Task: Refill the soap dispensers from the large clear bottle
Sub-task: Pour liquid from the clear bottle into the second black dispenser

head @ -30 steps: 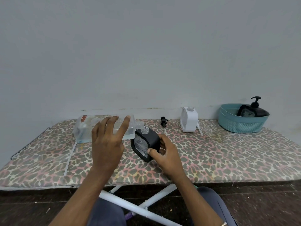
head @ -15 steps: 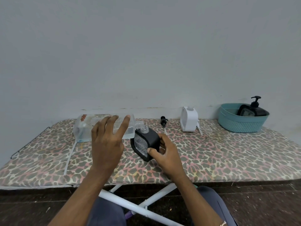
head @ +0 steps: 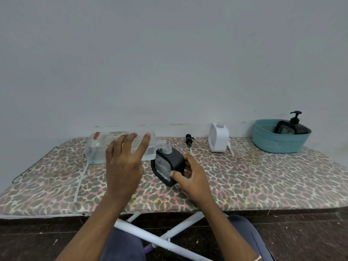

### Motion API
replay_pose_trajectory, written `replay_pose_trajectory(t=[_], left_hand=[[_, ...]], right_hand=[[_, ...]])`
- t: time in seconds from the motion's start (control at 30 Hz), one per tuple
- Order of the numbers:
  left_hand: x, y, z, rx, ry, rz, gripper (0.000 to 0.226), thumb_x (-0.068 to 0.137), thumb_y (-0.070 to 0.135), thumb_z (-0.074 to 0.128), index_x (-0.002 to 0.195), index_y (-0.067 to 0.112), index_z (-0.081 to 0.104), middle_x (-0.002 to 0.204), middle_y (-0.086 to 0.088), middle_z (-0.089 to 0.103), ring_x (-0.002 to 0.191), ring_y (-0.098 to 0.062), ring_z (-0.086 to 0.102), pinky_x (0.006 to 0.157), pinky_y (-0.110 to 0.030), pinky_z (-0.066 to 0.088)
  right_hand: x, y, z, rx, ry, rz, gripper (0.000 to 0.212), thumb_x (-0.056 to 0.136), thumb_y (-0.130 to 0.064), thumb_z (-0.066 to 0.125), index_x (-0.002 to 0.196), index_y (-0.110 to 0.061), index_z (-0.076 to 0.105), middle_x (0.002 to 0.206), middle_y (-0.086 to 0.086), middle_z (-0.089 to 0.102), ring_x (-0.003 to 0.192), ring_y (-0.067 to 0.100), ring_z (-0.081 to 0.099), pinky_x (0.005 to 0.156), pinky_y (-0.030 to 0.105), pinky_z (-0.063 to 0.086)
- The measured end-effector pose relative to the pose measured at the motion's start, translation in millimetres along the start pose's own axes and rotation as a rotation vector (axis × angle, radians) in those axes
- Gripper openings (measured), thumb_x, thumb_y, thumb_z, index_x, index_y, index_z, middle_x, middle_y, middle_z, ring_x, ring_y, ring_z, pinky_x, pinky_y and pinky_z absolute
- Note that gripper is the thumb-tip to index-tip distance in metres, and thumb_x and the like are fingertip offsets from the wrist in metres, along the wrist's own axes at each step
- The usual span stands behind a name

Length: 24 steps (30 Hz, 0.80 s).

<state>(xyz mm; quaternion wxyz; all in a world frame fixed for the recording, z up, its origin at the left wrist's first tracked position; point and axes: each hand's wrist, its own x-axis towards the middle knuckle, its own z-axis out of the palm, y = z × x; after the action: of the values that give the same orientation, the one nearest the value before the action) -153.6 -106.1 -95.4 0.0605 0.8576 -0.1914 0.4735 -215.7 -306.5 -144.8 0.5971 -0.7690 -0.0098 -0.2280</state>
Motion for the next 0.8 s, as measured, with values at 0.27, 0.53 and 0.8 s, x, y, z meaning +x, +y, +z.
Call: replay_pose_trajectory(t=[0.27,0.53,0.8], left_hand=[[-0.3,0.1,-1.2,-0.004,-0.006,-0.005,0.092,0.063,-0.018,0.066,0.147,0.019,0.06,0.134,-0.016,0.061,0.127,-0.04,0.054,0.106,-0.053,0.037],[0.2,0.7,-0.9,-0.003,-0.007,-0.007,0.091,0.064,-0.018,0.066,0.147,0.019,0.06,0.134,-0.016,0.061,0.128,-0.039,0.054,0.106,-0.053,0.037],[-0.2,0.5,-1.6,-0.001,-0.012,-0.009,0.091,0.064,-0.018,0.066,0.147,0.018,0.06,0.135,-0.017,0.061,0.127,-0.04,0.054,0.105,-0.053,0.037]], right_hand=[[-0.5,-1.0,-0.3,-0.016,0.0,-0.009,0.038,0.085,-0.032,0.072,0.122,-0.031,0.063,0.115,-0.01,0.074,0.112,0.011,0.07,0.096,0.043,0.061],[-0.6,-1.0,-0.8,-0.015,-0.005,-0.01,0.036,0.088,-0.027,0.073,0.122,-0.03,0.062,0.115,-0.01,0.073,0.112,0.01,0.07,0.094,0.039,0.062],[-0.5,-1.1,-0.3,-0.018,-0.003,-0.006,0.035,0.086,-0.03,0.072,0.12,-0.032,0.062,0.115,-0.009,0.073,0.112,0.013,0.07,0.095,0.044,0.061]])
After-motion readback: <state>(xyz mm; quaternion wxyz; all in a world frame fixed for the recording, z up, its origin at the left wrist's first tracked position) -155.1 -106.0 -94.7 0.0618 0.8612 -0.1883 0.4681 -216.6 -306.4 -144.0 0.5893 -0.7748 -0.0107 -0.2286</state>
